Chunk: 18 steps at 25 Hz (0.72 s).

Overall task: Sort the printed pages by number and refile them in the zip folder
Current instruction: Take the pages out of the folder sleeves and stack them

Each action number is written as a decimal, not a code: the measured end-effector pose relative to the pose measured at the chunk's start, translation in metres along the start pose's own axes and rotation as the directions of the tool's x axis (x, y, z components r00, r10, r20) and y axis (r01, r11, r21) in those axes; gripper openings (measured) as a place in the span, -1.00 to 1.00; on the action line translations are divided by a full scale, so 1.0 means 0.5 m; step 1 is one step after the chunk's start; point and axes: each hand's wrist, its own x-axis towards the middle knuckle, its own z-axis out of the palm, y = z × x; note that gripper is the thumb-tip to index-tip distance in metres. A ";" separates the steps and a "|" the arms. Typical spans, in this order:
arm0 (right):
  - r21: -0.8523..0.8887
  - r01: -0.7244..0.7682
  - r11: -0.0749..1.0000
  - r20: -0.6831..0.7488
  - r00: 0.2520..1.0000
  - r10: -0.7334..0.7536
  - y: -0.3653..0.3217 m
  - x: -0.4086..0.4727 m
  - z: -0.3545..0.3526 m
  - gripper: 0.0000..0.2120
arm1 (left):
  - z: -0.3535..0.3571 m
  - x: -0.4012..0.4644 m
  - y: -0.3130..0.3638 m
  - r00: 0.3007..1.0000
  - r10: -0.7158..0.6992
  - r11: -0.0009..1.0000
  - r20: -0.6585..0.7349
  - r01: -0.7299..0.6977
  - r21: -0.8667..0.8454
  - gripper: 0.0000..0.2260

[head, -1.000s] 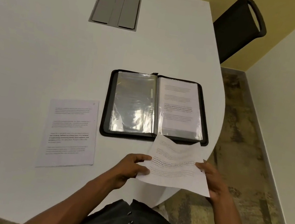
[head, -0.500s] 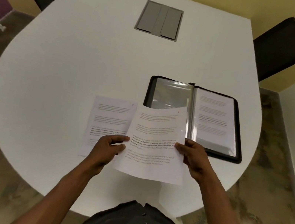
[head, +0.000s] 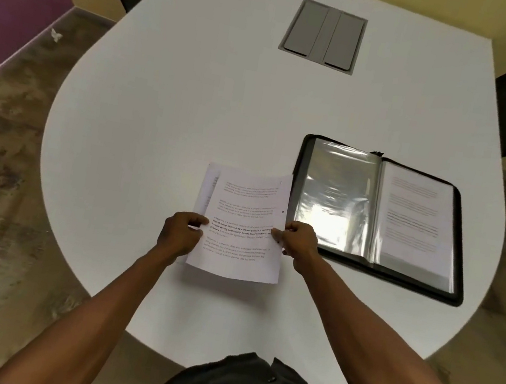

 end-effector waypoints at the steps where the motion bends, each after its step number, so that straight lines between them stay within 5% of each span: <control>1: -0.013 -0.009 1.000 -0.011 1.000 0.009 -0.003 0.011 0.014 -0.92 | -0.002 0.012 -0.006 1.000 -0.001 1.000 -0.007 0.001 0.023 -0.75; 8: -0.099 -0.072 0.992 -0.047 0.997 0.068 0.000 0.064 0.075 -0.95 | -0.014 0.064 -0.046 0.999 -0.050 0.997 0.019 0.049 0.067 -0.72; 18: -0.279 0.016 0.960 -0.034 0.999 -0.027 0.015 0.067 0.086 -0.58 | 0.000 0.086 -0.055 1.000 -0.003 0.990 -0.009 0.005 0.137 -0.72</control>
